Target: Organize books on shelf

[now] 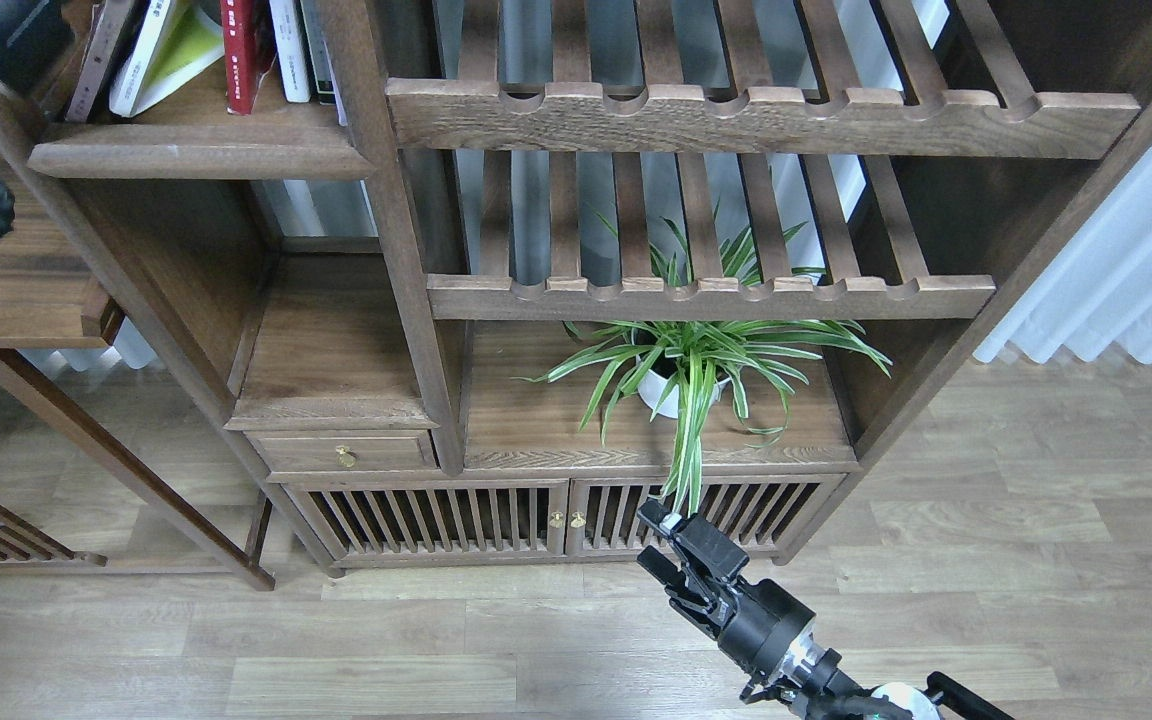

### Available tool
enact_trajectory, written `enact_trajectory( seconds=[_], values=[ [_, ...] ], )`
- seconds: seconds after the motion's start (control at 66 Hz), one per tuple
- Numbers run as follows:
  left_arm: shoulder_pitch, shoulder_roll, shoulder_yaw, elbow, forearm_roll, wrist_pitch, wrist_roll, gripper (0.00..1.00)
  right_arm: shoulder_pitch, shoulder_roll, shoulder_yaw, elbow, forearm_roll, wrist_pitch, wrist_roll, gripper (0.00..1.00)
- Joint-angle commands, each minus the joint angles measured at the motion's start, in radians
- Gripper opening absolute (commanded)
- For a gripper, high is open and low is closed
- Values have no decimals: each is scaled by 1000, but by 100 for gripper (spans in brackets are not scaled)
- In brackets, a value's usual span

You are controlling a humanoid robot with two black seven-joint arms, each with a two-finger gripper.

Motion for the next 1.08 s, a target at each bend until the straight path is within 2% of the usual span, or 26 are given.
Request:
enact_trajectory(
  seconds=[0.0,0.121,0.242,0.258,0.349,0.47,0.637,0.667,0.803,1.061],
  values=[
    [204,-4,-120,-79,0,0,26,63,0,0,-2,1,-1,0,-1,99],
    [346,-16,-150,-116,2,0,33,63,-7,2,0,12,-1,0,0,99],
    [440,-58,-150,-122,3,0,39,64,-7,13,1,18,-3,0,0,99],
    [478,-82,-150,-120,3,0,48,68,-7,16,1,27,-4,0,0,99],
    [526,-133,-152,-110,6,0,62,77,-7,17,1,34,-4,0,0,99],
    [538,-190,-146,-93,8,0,65,82,-6,27,1,35,-4,0,0,99],
    [561,-269,-127,-61,9,0,73,94,-4,27,0,35,-6,0,0,99],
    [569,-279,-127,-47,9,0,73,99,-6,27,0,35,-7,0,0,99],
    [576,-286,-127,-4,3,0,72,99,-6,28,-3,37,-9,0,-1,99],
    [578,-325,-112,4,-1,0,78,100,-6,20,-2,51,-10,0,0,99]
  ],
)
